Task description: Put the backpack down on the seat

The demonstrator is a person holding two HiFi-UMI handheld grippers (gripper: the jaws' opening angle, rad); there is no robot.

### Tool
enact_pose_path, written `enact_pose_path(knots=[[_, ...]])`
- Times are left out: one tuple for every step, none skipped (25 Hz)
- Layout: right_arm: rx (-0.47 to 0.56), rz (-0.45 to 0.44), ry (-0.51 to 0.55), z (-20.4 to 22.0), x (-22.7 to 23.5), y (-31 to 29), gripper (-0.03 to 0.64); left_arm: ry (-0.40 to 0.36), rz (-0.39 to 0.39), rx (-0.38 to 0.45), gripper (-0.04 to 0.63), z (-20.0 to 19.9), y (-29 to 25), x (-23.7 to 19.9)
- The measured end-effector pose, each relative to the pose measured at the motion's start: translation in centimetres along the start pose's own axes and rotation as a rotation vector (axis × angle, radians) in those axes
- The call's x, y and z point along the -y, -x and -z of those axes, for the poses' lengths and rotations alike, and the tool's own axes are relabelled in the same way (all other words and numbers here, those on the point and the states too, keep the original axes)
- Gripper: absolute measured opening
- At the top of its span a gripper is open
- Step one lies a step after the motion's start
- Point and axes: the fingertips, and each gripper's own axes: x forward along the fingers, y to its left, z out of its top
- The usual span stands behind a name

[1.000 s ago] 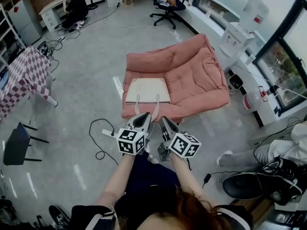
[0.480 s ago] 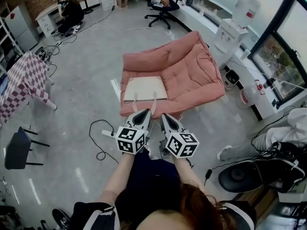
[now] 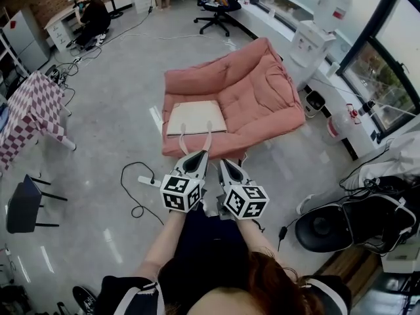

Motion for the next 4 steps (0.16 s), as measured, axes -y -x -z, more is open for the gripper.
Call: enact_pose_path(knots=[[0.002, 0.001, 0.0, -0.23, 0.08, 0.02, 0.032, 0.006, -0.005, -0.001, 0.023, -0.03, 0.1, -0.05], [0.005, 0.001, 0.001, -0.45, 0.08, 0.06, 0.032, 0.012, -0.01, -0.002, 0.023, -0.06, 0.28, -0.14], [0.008, 0.001, 0.003, -0.65, 0.03, 0.11, 0.032, 0.016, -0.016, -0.003, 0.023, -0.08, 0.51, -0.25], [0.012, 0.001, 0.006, -0.83, -0.05, 0.16, 0.032, 0.02, -0.021, -0.004, 0.023, -0.11, 0.77, -0.36]])
